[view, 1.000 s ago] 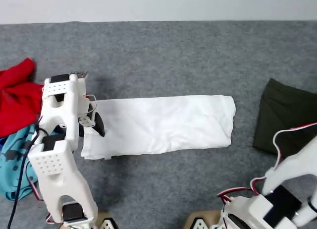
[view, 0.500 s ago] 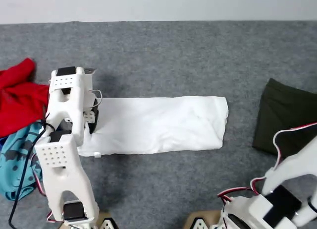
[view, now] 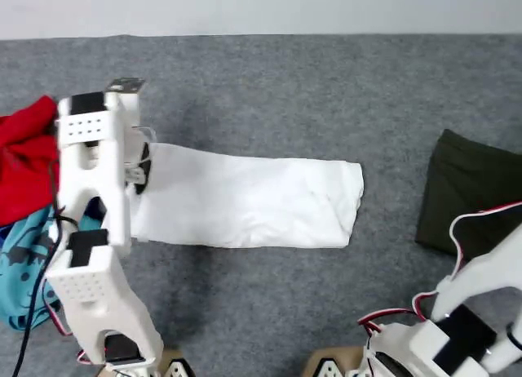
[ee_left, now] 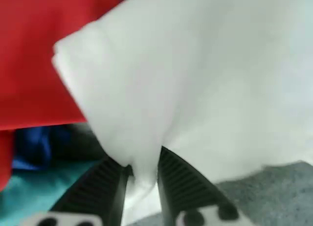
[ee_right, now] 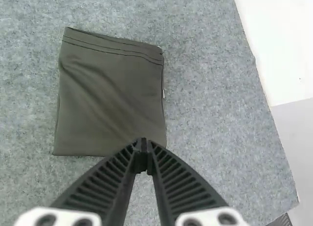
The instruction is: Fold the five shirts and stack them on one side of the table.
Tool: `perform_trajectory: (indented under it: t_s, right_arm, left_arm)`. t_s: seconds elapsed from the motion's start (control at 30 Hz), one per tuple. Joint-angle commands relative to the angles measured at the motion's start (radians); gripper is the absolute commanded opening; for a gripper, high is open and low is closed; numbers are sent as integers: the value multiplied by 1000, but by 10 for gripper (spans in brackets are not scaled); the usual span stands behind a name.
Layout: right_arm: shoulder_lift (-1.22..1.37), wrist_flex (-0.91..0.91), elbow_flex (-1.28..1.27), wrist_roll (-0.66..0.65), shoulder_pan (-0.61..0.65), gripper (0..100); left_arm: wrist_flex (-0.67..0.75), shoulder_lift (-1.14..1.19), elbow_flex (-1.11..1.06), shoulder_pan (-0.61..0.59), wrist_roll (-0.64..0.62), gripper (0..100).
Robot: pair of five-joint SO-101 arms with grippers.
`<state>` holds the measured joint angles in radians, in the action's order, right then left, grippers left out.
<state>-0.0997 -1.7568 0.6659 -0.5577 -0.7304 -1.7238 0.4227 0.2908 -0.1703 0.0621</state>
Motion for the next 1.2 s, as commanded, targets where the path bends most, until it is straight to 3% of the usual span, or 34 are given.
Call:
perform_trajectory:
  t_s: [0.0,0.53,0.83,1.17]
  right_arm:
    - [-38,-41,6,-3,8,9]
    - [-45,-39,-77,-2,5,9]
    - [-47,-39,-130,-3,-25,9]
    - [-47,-39,-130,-5,-27,9]
  left_arm:
    - [-31,-118,1,101,3,5]
    - [-29,-222,120,554,-84,6]
    - [-31,-8,364,640,-112,6]
    - [-29,89,481,756,-152,6]
